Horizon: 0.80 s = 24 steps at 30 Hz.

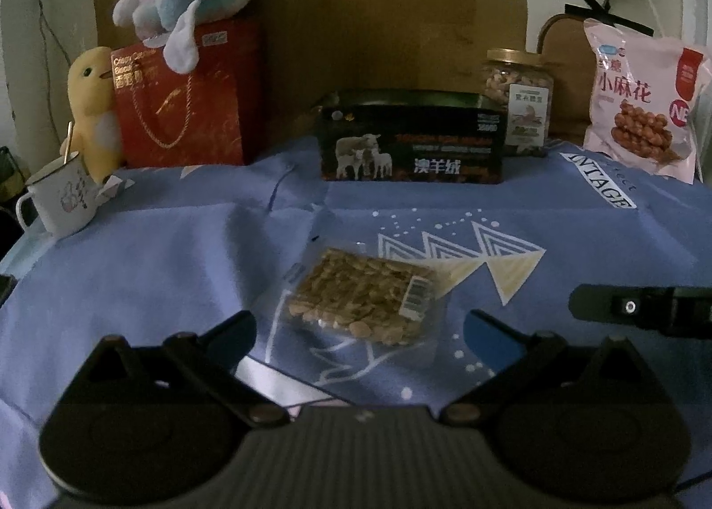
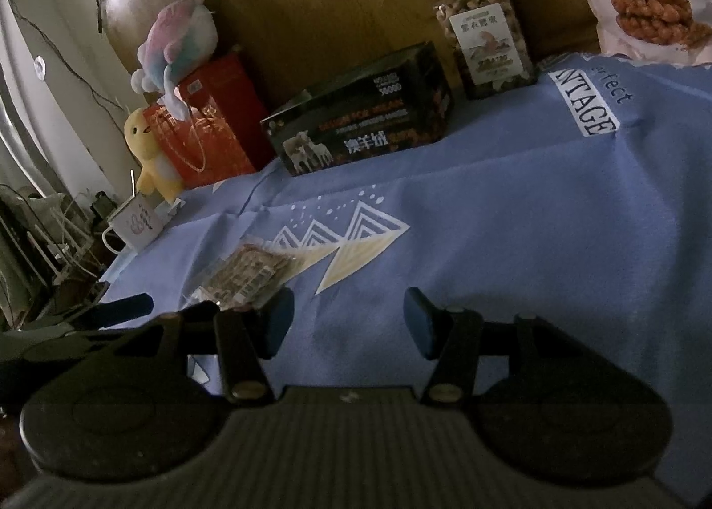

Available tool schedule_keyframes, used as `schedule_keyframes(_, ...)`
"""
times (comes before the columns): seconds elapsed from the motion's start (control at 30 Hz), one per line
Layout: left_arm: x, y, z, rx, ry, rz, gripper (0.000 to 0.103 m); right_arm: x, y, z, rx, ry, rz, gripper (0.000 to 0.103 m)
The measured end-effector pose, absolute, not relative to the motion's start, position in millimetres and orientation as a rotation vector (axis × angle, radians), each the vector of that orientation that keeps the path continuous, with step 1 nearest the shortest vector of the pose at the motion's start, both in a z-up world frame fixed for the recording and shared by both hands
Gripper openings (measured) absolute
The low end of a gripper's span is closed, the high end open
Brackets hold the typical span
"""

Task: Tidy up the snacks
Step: 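Grasp the clear nut brittle packet with the left gripper and lift it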

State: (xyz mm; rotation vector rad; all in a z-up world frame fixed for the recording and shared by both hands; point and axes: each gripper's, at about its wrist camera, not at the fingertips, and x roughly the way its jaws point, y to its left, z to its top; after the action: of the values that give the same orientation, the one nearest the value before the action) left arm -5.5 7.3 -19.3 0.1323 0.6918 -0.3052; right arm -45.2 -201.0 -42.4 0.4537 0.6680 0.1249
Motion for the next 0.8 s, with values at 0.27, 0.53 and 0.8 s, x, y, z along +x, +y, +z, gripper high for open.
schedule_keyframes(0.27,2,24,-23,0.098,0.704,-0.283,0.103,-41,-190,-40,0.434,0.685,0.155,0.057)
schedule_keyframes(0.53,27,74,-13,-0.046,0.715,-0.275,0.102,-30,-178,-39,0.441,0.74,0.223,0.057)
schedule_keyframes(0.8,83,114,-14,-0.329,0.869,-0.466,0.076,-6,-172,-47,0.59,0.881,0.347,0.057)
